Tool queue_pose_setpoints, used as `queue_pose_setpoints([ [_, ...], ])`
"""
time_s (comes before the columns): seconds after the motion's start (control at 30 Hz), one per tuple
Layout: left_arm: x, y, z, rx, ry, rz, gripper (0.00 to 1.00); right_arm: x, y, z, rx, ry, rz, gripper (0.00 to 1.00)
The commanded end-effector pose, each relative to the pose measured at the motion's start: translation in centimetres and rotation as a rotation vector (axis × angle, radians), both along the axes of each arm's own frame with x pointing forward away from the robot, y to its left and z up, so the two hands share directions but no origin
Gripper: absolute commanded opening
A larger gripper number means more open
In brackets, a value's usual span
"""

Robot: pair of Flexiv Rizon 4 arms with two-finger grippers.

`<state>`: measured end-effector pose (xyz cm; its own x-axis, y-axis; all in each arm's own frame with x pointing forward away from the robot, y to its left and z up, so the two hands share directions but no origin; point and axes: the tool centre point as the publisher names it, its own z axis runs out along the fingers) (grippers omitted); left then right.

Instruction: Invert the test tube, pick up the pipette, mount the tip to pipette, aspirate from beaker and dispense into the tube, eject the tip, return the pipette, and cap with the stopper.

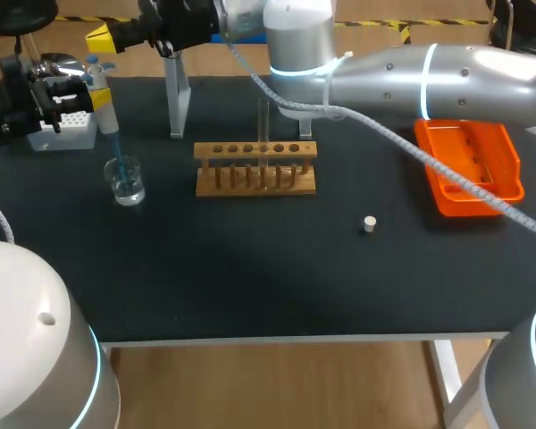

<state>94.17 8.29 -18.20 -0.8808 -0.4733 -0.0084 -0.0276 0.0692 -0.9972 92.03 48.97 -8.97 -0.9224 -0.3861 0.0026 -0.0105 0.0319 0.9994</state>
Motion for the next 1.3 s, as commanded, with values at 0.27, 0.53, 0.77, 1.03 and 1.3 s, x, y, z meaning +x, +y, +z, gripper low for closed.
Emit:
queue_pose_setpoints([
  [0.27,-0.1,0.0,0.0,0.001,-0.002,0.002,0.00,1.2,1.5,-1.1,0.001,0.000,0.023,0.00],
  [0.53,-0.1,0.0,0.0,0.001,-0.002,0.002,0.00,1.6,2.0,-1.7,-0.003,0.005,0.027,0.00],
  [0.77,-0.1,0.0,0.0,0.001,-0.002,0.002,0.00,1.9,2.1,-1.9,-0.008,0.007,0.021,0.00],
  [1.03,-0.1,0.0,0.0,0.001,-0.002,0.002,0.00,1.9,2.3,-2.1,-0.012,0.012,0.021,0.00],
  [1.3,-0.1,0.0,0.0,0.001,-0.002,0.002,0.00,2.0,2.4,-2.8,-0.022,0.022,0.020,0.00],
])
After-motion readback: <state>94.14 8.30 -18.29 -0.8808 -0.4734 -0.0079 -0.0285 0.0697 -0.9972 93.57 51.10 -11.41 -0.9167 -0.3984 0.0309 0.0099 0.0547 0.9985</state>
